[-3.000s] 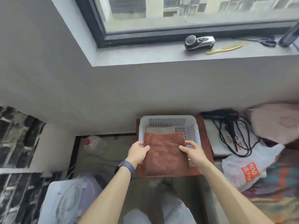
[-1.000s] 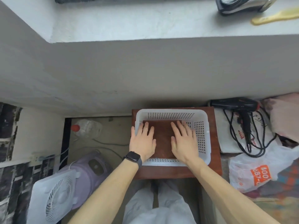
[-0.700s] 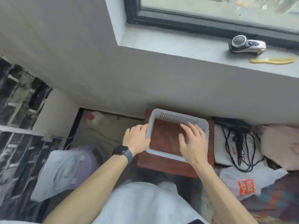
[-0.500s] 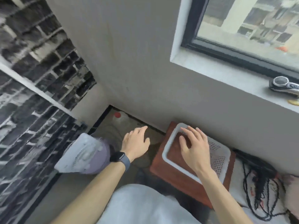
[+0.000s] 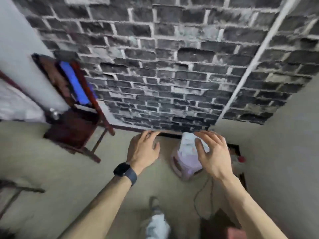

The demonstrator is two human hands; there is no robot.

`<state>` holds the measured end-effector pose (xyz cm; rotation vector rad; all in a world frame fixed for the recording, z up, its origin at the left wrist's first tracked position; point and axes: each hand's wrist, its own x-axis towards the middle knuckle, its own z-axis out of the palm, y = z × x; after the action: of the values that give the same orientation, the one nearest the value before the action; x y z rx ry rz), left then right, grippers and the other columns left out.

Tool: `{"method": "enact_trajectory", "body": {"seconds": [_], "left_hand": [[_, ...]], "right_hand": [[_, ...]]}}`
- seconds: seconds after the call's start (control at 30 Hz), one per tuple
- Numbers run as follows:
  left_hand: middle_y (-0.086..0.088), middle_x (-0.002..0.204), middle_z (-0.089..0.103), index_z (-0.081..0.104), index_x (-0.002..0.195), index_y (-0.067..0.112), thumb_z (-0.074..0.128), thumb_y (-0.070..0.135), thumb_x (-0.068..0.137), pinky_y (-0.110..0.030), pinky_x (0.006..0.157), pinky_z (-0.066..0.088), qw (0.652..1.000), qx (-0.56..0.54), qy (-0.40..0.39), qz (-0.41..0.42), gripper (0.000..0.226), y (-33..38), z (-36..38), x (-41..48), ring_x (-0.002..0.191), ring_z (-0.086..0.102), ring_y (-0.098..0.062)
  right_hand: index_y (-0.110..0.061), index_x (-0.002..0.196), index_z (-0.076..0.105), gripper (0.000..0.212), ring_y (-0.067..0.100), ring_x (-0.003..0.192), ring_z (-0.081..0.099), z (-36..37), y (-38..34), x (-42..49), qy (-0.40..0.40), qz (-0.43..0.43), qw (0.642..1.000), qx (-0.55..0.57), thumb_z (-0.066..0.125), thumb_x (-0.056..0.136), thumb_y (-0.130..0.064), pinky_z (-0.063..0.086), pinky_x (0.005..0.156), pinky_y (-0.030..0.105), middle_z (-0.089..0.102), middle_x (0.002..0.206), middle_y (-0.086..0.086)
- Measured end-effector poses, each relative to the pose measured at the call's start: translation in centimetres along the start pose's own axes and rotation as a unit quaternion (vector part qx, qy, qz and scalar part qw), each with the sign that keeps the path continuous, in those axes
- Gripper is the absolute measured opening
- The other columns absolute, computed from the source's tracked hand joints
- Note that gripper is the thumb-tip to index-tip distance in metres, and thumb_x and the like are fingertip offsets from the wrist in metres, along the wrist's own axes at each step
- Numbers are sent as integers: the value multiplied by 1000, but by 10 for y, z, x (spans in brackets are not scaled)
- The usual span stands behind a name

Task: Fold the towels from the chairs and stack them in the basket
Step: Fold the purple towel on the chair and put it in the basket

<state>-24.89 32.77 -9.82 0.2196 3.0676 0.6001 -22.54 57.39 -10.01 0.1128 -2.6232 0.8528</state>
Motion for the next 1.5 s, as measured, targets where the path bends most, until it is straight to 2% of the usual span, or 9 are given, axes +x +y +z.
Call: {"method": "enact_trajectory", "body": {"seconds": [0.1, 0.33, 0.53, 0.67, 0.8, 1.03, 1.23, 1.33, 1.5], "left_hand": [[-2, 131, 63, 61, 129, 27, 60, 31, 86, -41, 96, 50, 990, 48, 65, -120, 44, -99, -52, -51, 118, 60, -27], [-3, 146, 49, 47, 139, 31, 40, 41, 90, -44, 108, 37, 901, 54, 145, -405, 51, -295, -147, -189, 131, 47, -28], [-2, 138, 54, 51, 136, 29, 49, 34, 93, -44, 106, 38, 824, 54, 193, -529, 43, -417, -204, -279, 125, 50, -29], [-2, 149, 45, 45, 143, 31, 47, 34, 94, -44, 113, 32, 791, 37, 202, -576, 49, -488, -232, -315, 136, 40, -28], [-1, 152, 41, 42, 145, 33, 45, 36, 95, -45, 115, 31, 766, 15, 212, -606, 51, -554, -255, -333, 139, 37, -27], [1, 152, 43, 44, 145, 33, 46, 35, 95, -44, 116, 30, 722, 45, 245, -645, 51, -682, -301, -335, 140, 36, -25], [1, 152, 42, 38, 148, 37, 43, 37, 96, -45, 117, 28, 670, 69, 267, -689, 52, -783, -342, -344, 140, 36, -25], [0, 157, 36, 32, 150, 37, 44, 40, 98, -47, 119, 26, 652, 71, 270, -704, 54, -834, -355, -353, 145, 29, -26], [-4, 159, 31, 29, 151, 36, 45, 38, 97, -49, 120, 23, 658, 58, 248, -708, 57, -933, -369, -365, 148, 23, -28]], "right_hand": [[-20, 108, 76, 25, 18, 108, 59, 68, -95, 28, -64, -121, 989, 55, 56, 96, -28, 43, 99, 33, 73, 110, -4], [-37, 118, 72, 39, 25, 121, 58, 237, -340, 32, -239, -281, 920, 133, 43, 95, -51, 47, 102, 44, 68, 125, -7], [-37, 116, 72, 37, 20, 123, 56, 349, -519, 13, -303, -386, 862, 130, 46, 94, -50, 38, 104, 31, 68, 125, -8], [-37, 116, 71, 39, 20, 118, 59, 402, -607, 0, -350, -412, 826, 160, 44, 92, -52, 43, 106, 41, 70, 118, -9], [-38, 125, 69, 41, 17, 125, 53, 449, -678, -6, -368, -442, 800, 173, 47, 93, -50, 35, 110, 33, 65, 130, -9], [-38, 131, 62, 43, 12, 129, 50, 563, -798, 8, -431, -478, 746, 168, 41, 97, -54, 36, 111, 32, 61, 133, -18], [-30, 137, 59, 42, 14, 131, 51, 660, -914, 14, -493, -509, 687, 162, 51, 99, -46, 34, 113, 32, 61, 137, -11], [-29, 143, 53, 50, 18, 132, 51, 708, -963, 9, -540, -483, 676, 139, 52, 98, -51, 41, 109, 36, 60, 139, -7], [-22, 146, 45, 62, 20, 129, 55, 796, -1034, -19, -623, -394, 671, 79, 57, 95, -54, 44, 100, 34, 56, 144, -3]]}}
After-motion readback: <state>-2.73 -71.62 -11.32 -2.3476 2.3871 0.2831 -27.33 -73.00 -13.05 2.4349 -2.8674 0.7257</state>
